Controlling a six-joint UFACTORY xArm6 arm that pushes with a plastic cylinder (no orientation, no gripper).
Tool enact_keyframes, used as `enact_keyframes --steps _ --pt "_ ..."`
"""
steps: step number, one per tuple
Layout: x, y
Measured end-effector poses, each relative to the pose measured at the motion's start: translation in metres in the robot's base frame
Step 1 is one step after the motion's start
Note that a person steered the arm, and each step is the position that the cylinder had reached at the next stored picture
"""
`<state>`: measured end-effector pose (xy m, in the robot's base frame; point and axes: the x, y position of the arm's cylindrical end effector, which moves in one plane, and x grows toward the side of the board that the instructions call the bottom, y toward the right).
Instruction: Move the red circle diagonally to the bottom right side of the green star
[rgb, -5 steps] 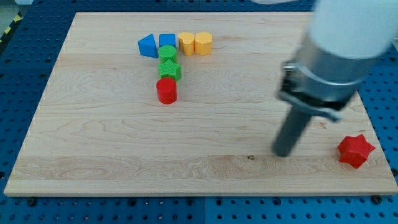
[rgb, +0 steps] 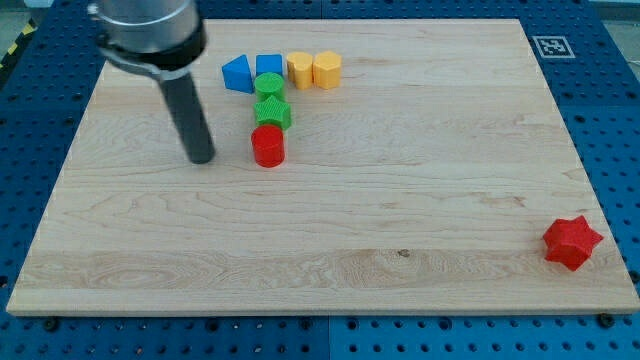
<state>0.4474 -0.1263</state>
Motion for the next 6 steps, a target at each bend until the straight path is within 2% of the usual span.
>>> enact_keyframes --steps 3,5,6 --pt "-0.039 0.100" --pt "-0.022 0.170" --pt "0.005 0.185"
